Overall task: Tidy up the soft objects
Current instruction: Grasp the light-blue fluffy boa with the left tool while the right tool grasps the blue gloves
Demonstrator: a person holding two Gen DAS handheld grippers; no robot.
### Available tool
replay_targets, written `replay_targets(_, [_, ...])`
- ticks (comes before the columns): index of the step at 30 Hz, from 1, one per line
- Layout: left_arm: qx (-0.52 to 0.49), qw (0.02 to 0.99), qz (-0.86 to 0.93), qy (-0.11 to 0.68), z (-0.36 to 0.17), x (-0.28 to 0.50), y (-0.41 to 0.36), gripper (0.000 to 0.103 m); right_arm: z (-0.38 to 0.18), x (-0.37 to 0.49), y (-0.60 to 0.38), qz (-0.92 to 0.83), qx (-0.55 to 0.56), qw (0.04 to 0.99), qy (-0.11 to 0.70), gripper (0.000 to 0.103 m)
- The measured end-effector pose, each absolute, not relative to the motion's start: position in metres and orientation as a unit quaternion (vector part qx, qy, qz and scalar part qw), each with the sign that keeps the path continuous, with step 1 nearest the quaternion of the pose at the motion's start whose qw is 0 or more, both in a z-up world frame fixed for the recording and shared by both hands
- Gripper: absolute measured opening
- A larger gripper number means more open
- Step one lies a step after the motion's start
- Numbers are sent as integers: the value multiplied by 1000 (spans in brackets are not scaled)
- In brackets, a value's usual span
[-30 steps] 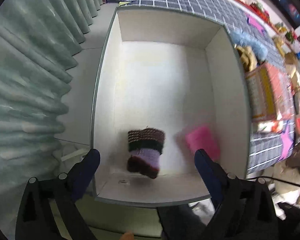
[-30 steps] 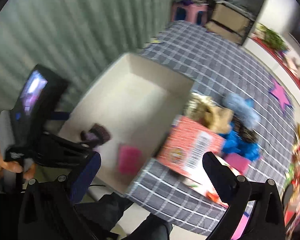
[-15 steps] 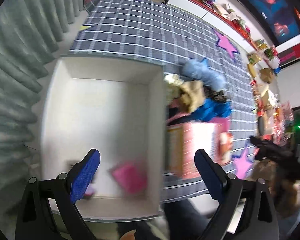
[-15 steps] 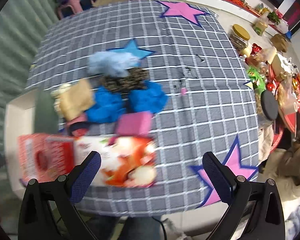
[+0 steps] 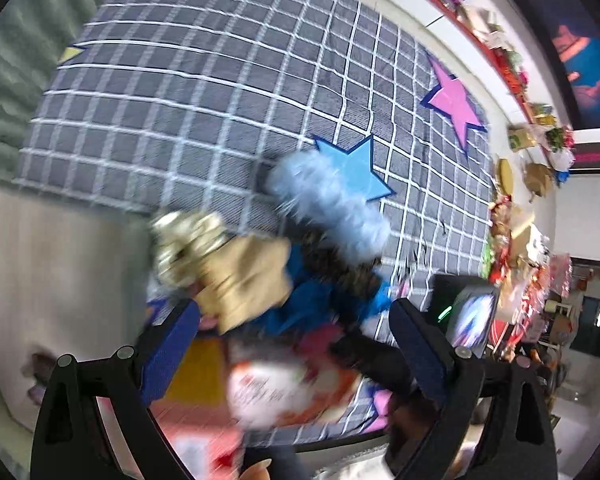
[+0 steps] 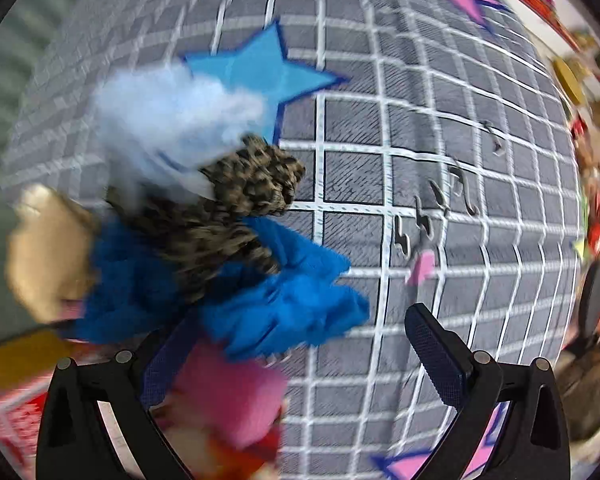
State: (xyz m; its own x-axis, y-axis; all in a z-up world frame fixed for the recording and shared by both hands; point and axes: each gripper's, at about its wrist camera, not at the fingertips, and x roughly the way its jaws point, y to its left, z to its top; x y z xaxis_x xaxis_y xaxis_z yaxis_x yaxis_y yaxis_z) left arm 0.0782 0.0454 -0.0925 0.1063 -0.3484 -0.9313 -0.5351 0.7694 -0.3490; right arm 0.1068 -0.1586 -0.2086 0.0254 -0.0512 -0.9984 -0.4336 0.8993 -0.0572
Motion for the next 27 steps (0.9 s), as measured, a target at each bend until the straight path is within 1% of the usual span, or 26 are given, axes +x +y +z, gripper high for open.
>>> replay_targets(2, [-343, 647, 69, 677, -112, 98, 35, 97, -215, 112, -169, 124, -204, 700, 673, 102])
replay_targets(5, [-323, 637, 98, 693, -143, 125, 22, 97, -210, 128, -212, 61, -190, 724, 660, 102])
replay_targets(7, [-324, 626, 109, 701, -161, 134, 17, 97, -204, 138, -248, 30, -156, 730, 664, 102])
replay_targets(9, [-322, 619, 125, 705, -176, 142, 15, 97, -193, 144, -286, 35, -85, 735, 672, 102])
replay_targets(11, [-322, 610, 140, 710, -188, 151, 11, 97, -185, 142, -305, 54, -44, 736, 673, 102])
replay_targets(15, [-322, 595, 155, 720, -201, 157, 3, 97, -179, 138, -299, 106, -32, 736, 667, 102])
replay_targets(19, [-320, 588, 165, 725, -208, 161, -7, 97, -175, 127, -267, 165, -64, 735, 655, 102])
replay_targets(24, [-320, 572, 151, 740, -223, 165, -26, 96, -200, 120, -237, 170, -115, 717, 666, 102])
replay_targets(26, [-318, 573, 140, 743, -227, 167, -37, 87, -210, 116, -230, 164, -126, 705, 678, 101])
replay_targets(27, [-314, 574, 132, 745, -229, 167, -43, 71, -212, 113, -230, 162, -122, 702, 683, 85])
